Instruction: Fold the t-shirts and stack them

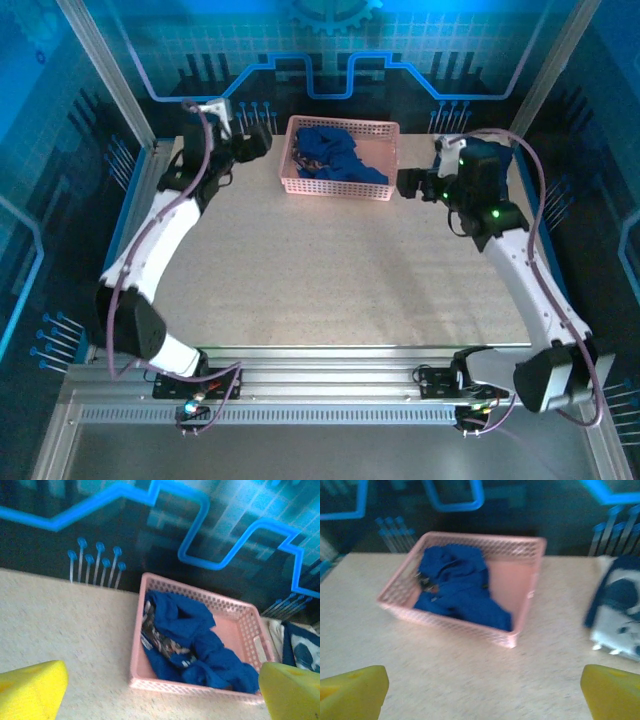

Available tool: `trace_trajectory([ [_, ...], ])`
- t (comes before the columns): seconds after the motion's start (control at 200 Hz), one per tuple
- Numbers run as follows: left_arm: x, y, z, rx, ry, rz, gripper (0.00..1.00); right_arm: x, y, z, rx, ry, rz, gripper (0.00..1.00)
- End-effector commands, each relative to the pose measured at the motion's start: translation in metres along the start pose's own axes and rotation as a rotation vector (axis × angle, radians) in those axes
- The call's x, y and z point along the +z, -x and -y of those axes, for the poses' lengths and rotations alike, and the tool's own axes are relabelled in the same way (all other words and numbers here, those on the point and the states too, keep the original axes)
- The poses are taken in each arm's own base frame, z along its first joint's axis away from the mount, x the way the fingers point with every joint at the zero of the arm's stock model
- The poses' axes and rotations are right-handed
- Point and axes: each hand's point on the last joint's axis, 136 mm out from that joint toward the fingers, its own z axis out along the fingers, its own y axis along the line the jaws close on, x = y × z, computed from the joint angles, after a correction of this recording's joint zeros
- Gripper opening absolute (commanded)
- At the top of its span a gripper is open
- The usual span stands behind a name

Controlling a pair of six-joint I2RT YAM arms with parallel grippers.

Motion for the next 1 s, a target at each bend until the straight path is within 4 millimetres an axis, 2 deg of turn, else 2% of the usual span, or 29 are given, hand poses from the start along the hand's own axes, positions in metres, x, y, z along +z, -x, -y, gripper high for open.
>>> trace_trajectory([
  [0.0,0.044,-0.088,-0.019,-0.136,0.08,-0.372,0.99,0.01,-0.053,-0.037,0.09,0.156,-0.311,1.0],
  [0.12,0.081,-0.084,-0.01,-0.146,0.051,-0.394,0.97,0.028,-0.04,-0.062,0.091,0.214,-0.347,1.0],
  [0.275,0.124,-0.105,-0.017,-0.137,0.044,-0.408,0.86,0.054,-0.036,-0.085,0.103,0.25,-0.408,1.0],
  [0.43,0.152,-0.12,-0.029,-0.127,0.087,-0.445,0.76,0.072,-0.033,-0.106,0.107,0.28,-0.435,0.99],
  [0.52,0.163,-0.125,-0.033,-0.119,0.103,-0.456,0.69,0.078,-0.032,-0.116,0.099,0.289,-0.447,0.98],
  [0.685,0.178,-0.147,-0.053,-0.095,0.182,-0.509,0.58,0.089,-0.024,-0.124,0.1,0.301,-0.452,0.98],
  [0.9,0.188,-0.167,-0.066,-0.103,0.236,-0.546,0.53,0.103,-0.005,-0.131,0.09,0.307,-0.43,0.98],
  [0.995,0.189,-0.174,-0.067,-0.113,0.233,-0.558,0.47,0.11,-0.001,-0.132,0.086,0.303,-0.427,0.98],
])
